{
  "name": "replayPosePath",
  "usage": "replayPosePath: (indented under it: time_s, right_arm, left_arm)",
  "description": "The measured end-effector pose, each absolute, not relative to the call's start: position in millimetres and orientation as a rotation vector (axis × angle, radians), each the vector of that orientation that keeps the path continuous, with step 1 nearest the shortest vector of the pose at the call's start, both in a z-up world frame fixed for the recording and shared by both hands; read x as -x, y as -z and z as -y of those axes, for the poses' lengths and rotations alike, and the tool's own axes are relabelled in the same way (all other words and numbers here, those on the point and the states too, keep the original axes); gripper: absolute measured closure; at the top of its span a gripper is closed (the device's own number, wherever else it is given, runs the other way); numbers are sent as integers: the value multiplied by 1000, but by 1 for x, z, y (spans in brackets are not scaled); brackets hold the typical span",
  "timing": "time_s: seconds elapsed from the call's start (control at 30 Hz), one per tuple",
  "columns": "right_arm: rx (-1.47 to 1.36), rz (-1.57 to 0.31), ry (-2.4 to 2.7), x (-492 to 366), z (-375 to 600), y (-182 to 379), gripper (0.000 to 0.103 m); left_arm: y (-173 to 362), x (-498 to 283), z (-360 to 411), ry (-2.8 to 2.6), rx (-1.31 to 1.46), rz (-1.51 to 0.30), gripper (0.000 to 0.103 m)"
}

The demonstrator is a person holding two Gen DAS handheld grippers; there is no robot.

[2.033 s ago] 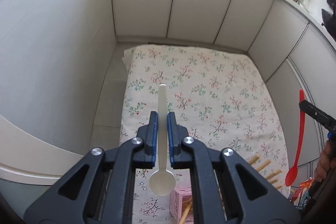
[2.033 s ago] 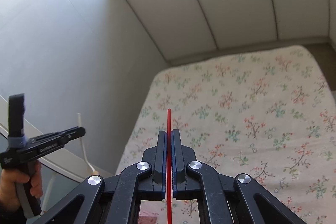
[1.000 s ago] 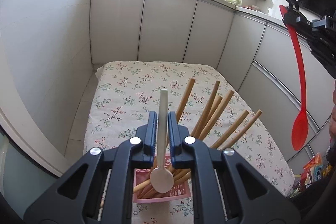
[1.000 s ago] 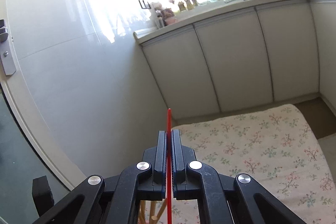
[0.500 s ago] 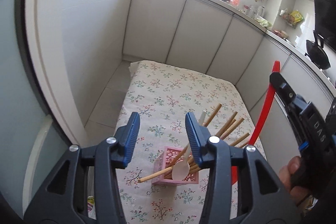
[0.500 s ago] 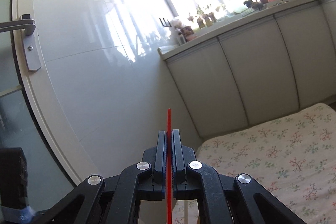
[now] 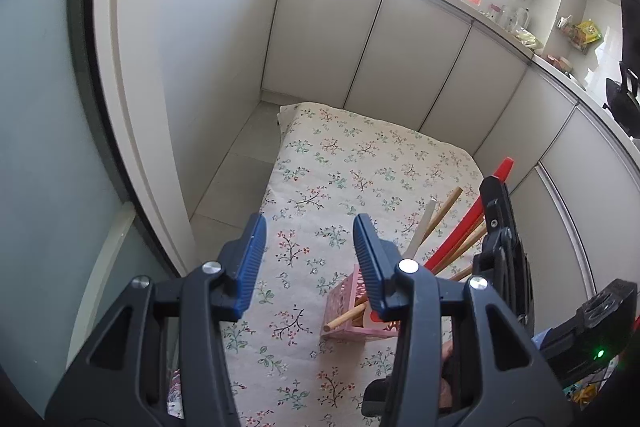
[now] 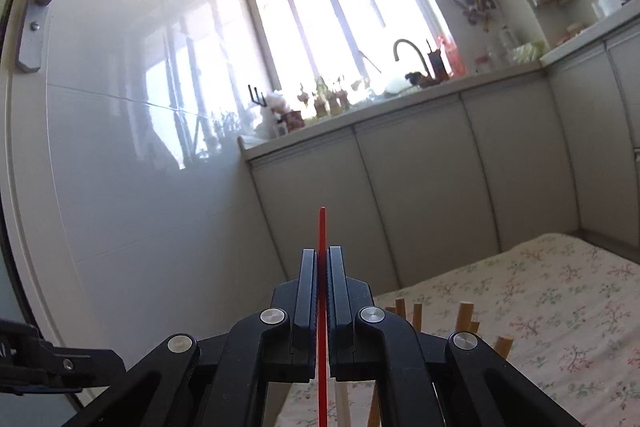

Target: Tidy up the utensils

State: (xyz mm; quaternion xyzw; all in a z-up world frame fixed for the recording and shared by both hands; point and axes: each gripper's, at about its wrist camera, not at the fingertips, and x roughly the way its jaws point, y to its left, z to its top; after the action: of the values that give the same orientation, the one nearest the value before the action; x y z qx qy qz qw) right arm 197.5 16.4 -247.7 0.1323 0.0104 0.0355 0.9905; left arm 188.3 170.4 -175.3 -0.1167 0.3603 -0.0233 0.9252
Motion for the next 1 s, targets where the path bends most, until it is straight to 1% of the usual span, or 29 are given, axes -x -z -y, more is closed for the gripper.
replayPosePath:
  time_s: [0.17, 0.4, 0.43, 0.47, 0.5, 0.53, 0.57, 0.63, 0.7, 0.73, 0.77, 0.8, 0.83, 0.93, 0.97, 1.0]
  right_arm:
    - [-217, 1, -34, -192, -29, 266, 101]
    - [-217, -50, -41, -190, -30, 284, 99]
    - [-226, -49, -41, -189, -28, 282, 95]
    - [-231, -51, -43, -187, -25, 279, 83]
    - [-238, -55, -55, -187, -22, 275, 74]
    - [-246, -62, -74, -186, -18, 270, 61]
    - [-251, -70, -95, -184, -15, 264, 58]
    - [-237, -96, -104, -182, -10, 247, 58]
    - [-225, -119, -121, -176, -2, 229, 55]
    - [-217, -132, -123, -172, 3, 220, 50]
    - [-211, -150, -121, -168, 9, 210, 46]
    - [-209, -171, -121, -164, 15, 202, 44]
    - [-209, -199, -121, -160, 21, 194, 38]
    - [-216, -289, -113, -146, 44, 171, 29]
    - [-212, -315, -109, -140, 52, 163, 22]
    - [-202, -338, -104, -133, 60, 155, 18]
  left_arm:
    - [177, -189, -170, 55, 239, -751, 56]
    - [180, -189, -172, 63, 254, -764, 56]
    - [180, -189, -172, 66, 257, -766, 56]
    - [179, -190, -173, 70, 260, -768, 56]
    - [179, -190, -173, 75, 264, -769, 56]
    - [179, -190, -173, 78, 265, -771, 56]
    - [179, -190, -172, 80, 262, -772, 55]
    - [177, -188, -170, 87, 256, -774, 53]
    - [175, -185, -167, 96, 249, -772, 49]
    - [174, -183, -165, 98, 243, -773, 48]
    - [172, -180, -162, 106, 237, -771, 45]
    - [170, -177, -159, 116, 228, -770, 41]
    - [168, -173, -155, 124, 220, -770, 38]
    - [158, -160, -138, 121, 183, -747, 27]
    - [154, -156, -132, 115, 171, -742, 22]
    - [149, -150, -125, 113, 159, -739, 19]
